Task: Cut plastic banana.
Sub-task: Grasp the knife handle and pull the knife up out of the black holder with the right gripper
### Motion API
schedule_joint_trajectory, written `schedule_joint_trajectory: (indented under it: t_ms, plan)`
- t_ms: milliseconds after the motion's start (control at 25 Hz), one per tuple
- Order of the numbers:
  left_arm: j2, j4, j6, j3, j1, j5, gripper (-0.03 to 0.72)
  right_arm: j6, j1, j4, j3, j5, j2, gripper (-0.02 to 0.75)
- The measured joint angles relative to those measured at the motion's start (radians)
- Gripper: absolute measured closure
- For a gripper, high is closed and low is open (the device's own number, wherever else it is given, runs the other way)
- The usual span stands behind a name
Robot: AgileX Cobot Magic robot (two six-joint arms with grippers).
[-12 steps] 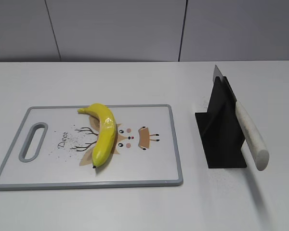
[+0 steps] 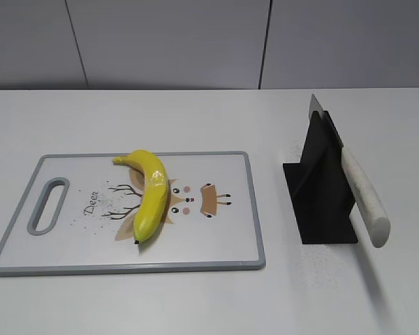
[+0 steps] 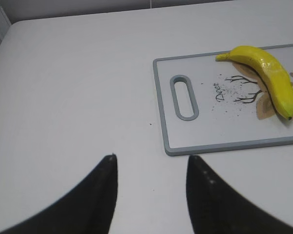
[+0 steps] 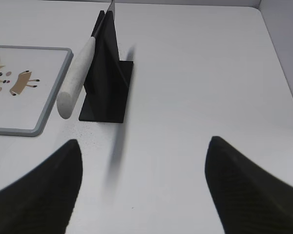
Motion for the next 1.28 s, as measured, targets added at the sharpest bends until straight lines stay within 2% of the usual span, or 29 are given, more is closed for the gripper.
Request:
schedule_joint_trajectory:
  t_ms: [640,800,960,1280]
  plan:
    - [0.0,0.0,0.0,0.0,0.0,0.0,0.243,0.002,0.0,0.0,0.0,0.0,0.0,0.147]
    - [0.0,0.0,0.0,0.0,0.0,0.0,0.243,0.002,0.0,-0.023,-0.004,-0.001,0.013,0.198]
    - [0.0,0.0,0.0,0.0,0.0,0.0,0.243,0.001,0.0,-0.027,-0.043,-0.033,0.16,0.256]
    - [0.0,0.0,0.0,0.0,0.0,0.0,0.243,0.007,0.0,0.091,-0.185,-0.052,0.662,0.266]
